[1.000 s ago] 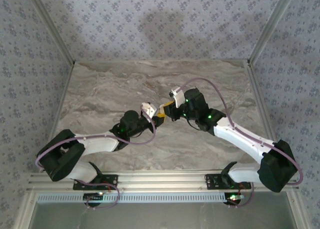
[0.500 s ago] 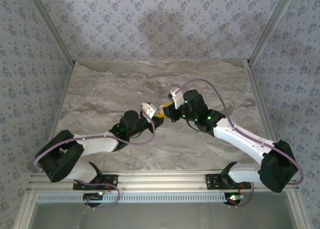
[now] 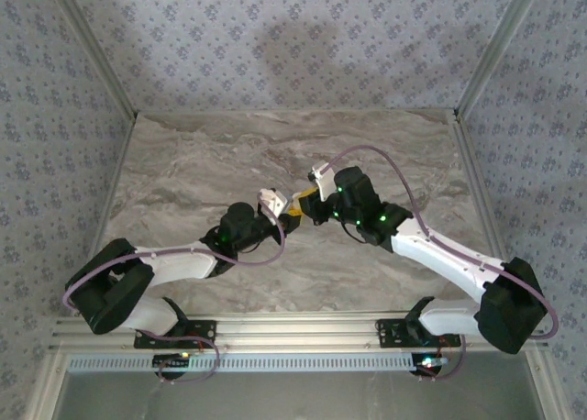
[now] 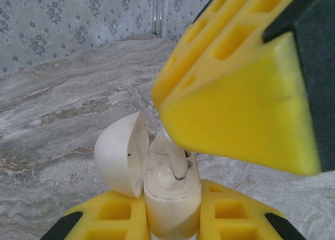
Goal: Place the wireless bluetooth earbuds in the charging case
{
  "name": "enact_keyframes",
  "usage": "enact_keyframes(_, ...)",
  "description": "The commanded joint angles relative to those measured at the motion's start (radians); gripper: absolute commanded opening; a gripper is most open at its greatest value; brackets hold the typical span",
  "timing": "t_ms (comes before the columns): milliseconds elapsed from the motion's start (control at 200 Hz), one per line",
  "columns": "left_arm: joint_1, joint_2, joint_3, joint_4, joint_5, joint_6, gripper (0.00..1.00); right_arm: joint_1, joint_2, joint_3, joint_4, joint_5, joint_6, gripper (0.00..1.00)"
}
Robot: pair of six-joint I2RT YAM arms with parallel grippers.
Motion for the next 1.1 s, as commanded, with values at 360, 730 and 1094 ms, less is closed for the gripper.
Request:
enact_keyframes(360,0.003,-0.047,0.006,0.059,-0.016,-0.002,0.1,0.065,-0.014,-0.037,-0.054,0.114,0.139,0.16)
enact_keyframes(730,0.003,-0.056,-0.001,0.06,-0.018,0.0,0.1,0.087,-0.006,-0.045,-0.047,0.124,0.159,0.16)
enact_keyframes(1094,0.003,-0.075,-0.012,0.058,-0.019,0.004,0.1,0.092,-0.007,-0.06,-0.009,0.101,0.171,0.21)
